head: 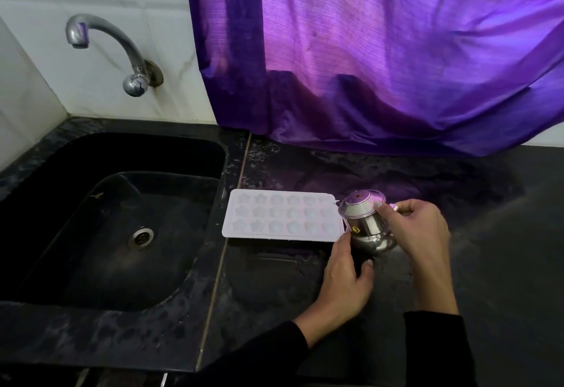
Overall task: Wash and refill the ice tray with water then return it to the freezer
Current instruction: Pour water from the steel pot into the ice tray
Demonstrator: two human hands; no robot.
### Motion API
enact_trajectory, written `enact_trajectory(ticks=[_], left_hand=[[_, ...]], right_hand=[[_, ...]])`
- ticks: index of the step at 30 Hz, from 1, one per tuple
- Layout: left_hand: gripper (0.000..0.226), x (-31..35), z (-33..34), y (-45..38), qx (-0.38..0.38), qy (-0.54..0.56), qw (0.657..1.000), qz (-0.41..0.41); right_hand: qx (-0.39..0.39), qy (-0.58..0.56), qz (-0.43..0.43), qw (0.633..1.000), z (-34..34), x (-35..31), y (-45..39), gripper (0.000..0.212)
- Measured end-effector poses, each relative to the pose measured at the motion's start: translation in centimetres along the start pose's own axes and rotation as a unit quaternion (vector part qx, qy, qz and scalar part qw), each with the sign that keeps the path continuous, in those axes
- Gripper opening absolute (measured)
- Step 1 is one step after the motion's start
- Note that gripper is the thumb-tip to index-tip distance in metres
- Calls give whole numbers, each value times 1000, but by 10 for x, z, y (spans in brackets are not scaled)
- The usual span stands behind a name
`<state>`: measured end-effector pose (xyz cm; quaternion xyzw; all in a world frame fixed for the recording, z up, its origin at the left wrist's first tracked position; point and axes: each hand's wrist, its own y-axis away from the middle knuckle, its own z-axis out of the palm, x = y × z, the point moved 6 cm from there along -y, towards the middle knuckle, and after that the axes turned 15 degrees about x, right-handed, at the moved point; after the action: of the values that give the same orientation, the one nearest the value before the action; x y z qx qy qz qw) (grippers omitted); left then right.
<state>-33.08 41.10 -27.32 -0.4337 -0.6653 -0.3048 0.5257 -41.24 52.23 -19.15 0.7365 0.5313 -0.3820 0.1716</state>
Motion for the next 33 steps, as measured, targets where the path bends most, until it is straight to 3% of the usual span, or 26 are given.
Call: enact_trajectory(ticks=[12, 22, 33], left_hand=[[64, 1, -1, 1, 0, -4, 1000, 11], [71, 12, -9, 1, 31, -7, 998, 62], [70, 9, -20, -1, 36, 7, 998, 46]], right_hand=[[-16, -4, 19, 1000, -2, 0, 3, 26], [-38, -95, 87, 991, -4, 11, -1, 31], [-26, -61, 1, 998, 4, -19, 8, 30]])
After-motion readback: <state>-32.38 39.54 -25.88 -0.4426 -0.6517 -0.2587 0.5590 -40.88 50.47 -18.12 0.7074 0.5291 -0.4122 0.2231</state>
